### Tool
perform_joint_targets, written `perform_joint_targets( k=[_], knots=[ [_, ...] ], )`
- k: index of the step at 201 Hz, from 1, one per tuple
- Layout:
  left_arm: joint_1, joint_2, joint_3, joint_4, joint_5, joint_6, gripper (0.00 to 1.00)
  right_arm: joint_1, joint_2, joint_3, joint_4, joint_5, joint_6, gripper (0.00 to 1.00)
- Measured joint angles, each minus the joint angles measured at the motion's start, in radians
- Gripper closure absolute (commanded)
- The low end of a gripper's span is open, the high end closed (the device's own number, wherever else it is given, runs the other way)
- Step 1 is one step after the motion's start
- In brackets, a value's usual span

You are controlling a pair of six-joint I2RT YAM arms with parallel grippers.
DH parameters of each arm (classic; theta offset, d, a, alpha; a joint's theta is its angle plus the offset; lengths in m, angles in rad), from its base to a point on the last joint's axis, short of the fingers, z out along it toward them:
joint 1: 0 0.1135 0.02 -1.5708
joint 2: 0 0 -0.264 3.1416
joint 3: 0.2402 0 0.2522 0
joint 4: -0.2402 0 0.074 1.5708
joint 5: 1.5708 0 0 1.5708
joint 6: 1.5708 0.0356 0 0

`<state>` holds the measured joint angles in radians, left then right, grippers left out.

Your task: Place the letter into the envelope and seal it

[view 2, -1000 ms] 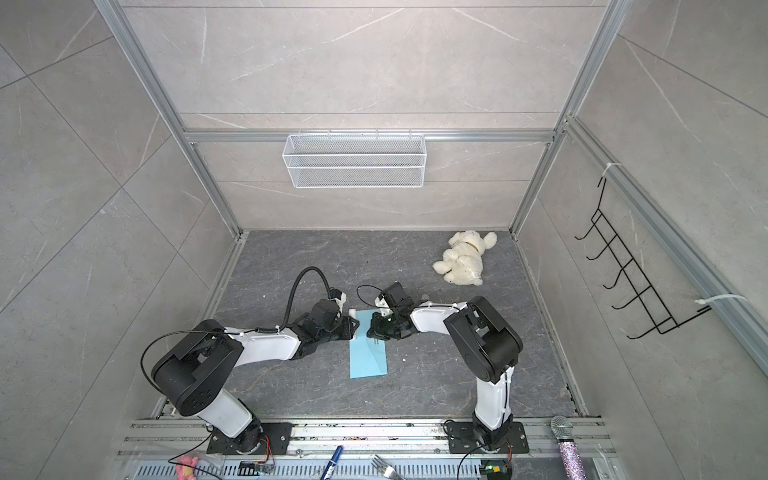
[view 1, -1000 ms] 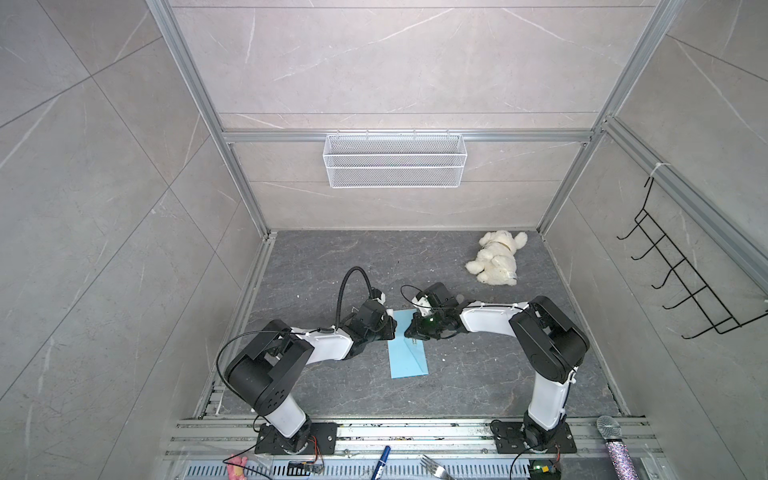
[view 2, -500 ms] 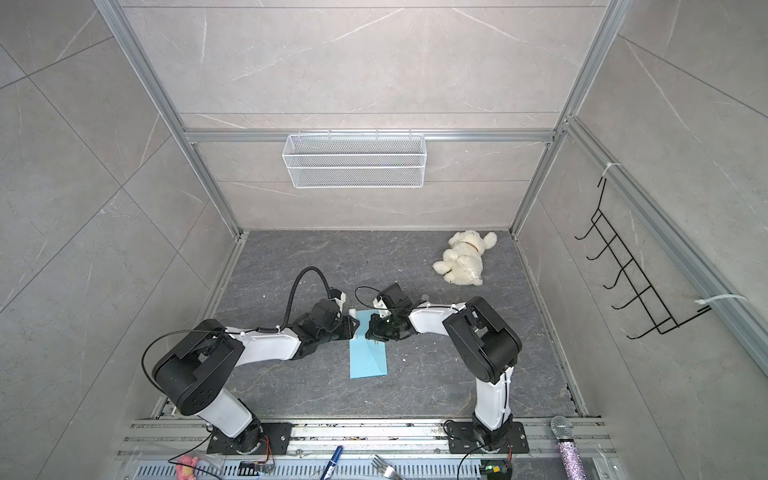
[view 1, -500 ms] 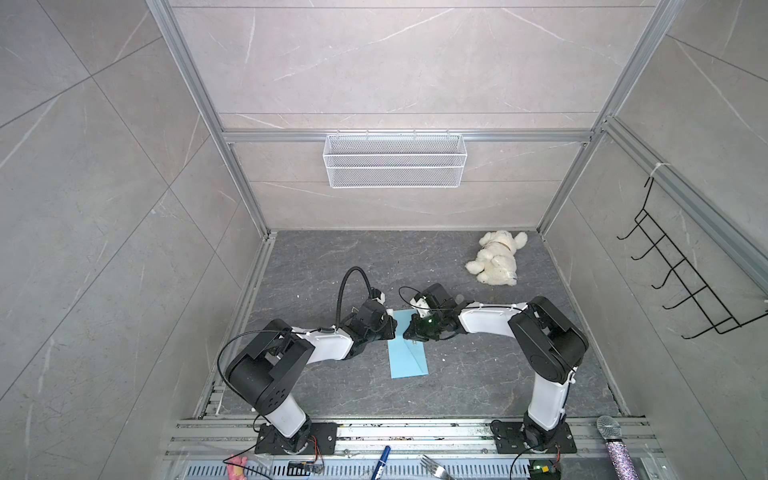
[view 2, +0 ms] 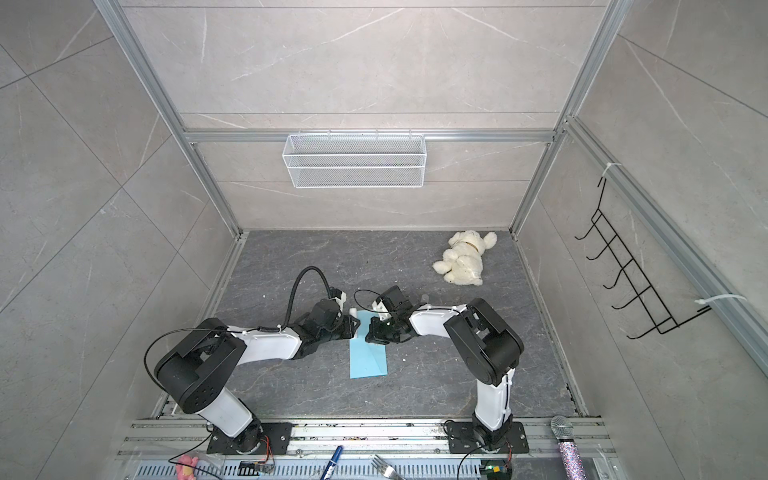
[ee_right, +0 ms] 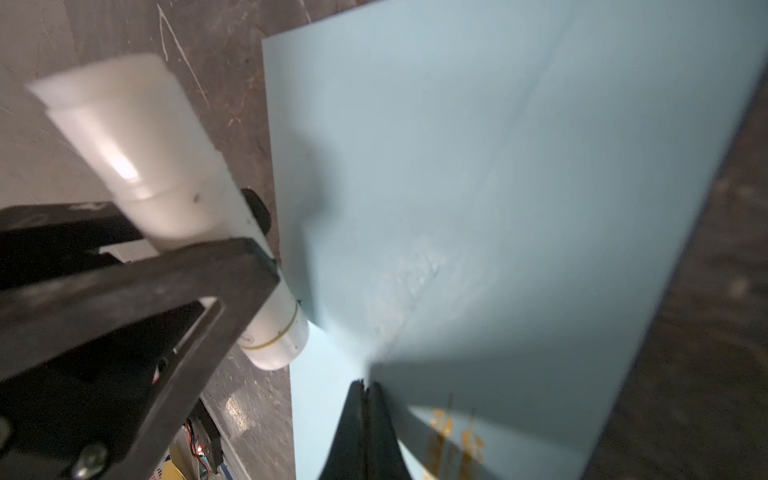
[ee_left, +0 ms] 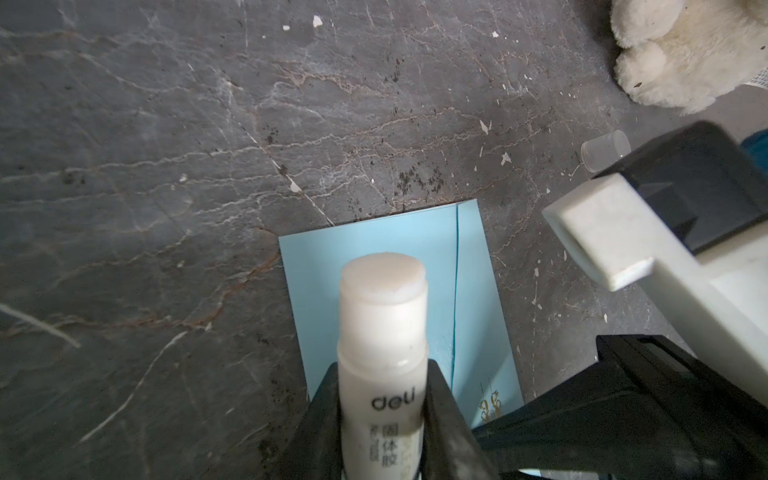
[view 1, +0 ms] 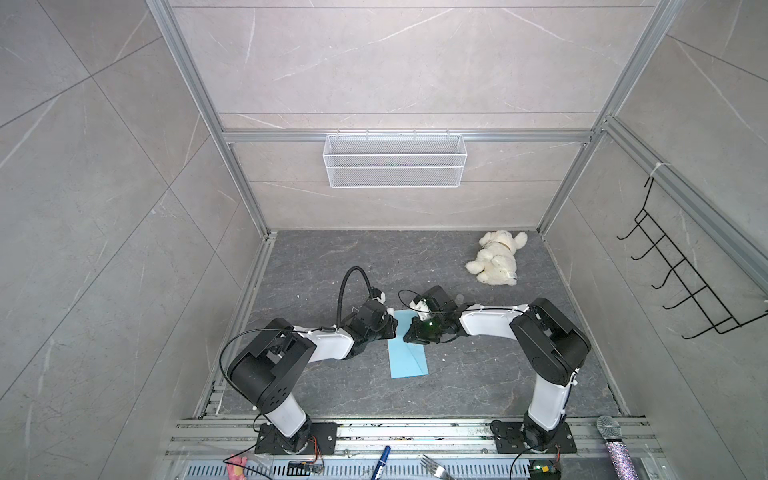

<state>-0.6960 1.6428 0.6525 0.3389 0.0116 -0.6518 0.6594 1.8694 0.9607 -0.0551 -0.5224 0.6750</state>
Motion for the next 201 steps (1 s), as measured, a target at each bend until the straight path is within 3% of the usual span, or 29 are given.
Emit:
perform_joint_targets(
  k=[201],
  knots=[
    [0.0, 0.015, 0.018, -0.003, -0.002, 0.0, 1.0, 0.004, -0.16, -0.185, -0.045, -0.017, -0.043, 1.0]
  ],
)
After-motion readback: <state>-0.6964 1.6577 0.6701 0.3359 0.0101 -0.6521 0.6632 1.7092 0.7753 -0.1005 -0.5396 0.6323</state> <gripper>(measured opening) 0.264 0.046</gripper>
